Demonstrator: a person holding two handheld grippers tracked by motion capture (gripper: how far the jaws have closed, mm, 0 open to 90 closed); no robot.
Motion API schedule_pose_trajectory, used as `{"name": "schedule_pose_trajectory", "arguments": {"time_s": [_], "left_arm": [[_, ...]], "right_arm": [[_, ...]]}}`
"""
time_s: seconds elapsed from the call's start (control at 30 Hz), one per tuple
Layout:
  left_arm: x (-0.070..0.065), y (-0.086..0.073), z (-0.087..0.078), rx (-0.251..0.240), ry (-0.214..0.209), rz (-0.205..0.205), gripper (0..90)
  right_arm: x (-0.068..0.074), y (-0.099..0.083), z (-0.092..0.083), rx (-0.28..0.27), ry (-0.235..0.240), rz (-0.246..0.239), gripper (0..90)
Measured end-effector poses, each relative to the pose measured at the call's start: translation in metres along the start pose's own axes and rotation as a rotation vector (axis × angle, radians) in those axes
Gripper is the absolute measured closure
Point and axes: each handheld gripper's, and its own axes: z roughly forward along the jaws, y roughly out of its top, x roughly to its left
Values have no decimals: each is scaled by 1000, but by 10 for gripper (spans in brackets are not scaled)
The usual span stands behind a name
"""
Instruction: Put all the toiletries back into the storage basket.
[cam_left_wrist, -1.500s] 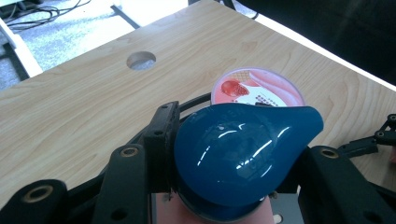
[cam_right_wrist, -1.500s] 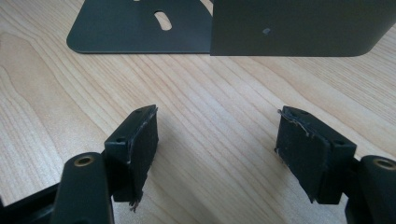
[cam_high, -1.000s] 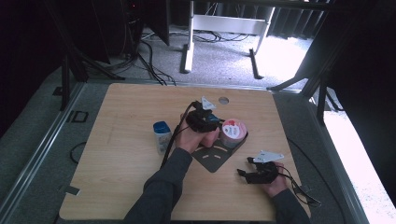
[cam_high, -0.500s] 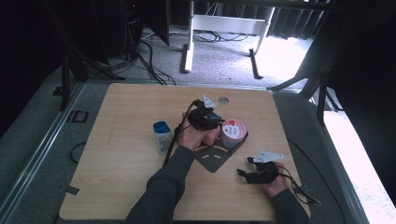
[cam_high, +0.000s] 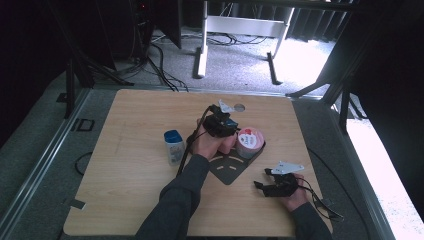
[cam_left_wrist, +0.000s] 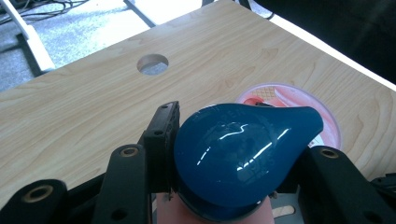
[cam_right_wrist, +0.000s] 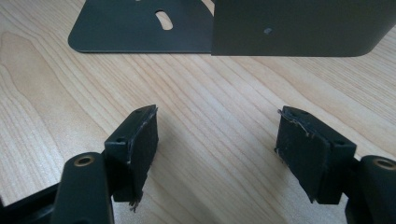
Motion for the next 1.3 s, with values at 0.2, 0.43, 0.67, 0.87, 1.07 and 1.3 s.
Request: {"name": "schedule_pose_trajectory", "arguments": {"time_s": [0.2,0.43,0.67,0.87,1.07,1.3], "left_arm": [[0,1,5,6,1,-10,529],[1,2,11,11,7,-10,530],[2,2,15,12,23,-6,530],[2,2,21,13,27,-1,530],[2,2,26,20,32,-8,530],[2,5,30,26,46,-4,530]], "right_arm": [[0,0,0,0,0,0,291],[0,0,0,0,1,-1,291],[0,0,0,0,1,-1,291],[0,0,0,0,1,0,291],[0,0,0,1,2,-1,291],[0,0,0,0,2,-2,291]]}}
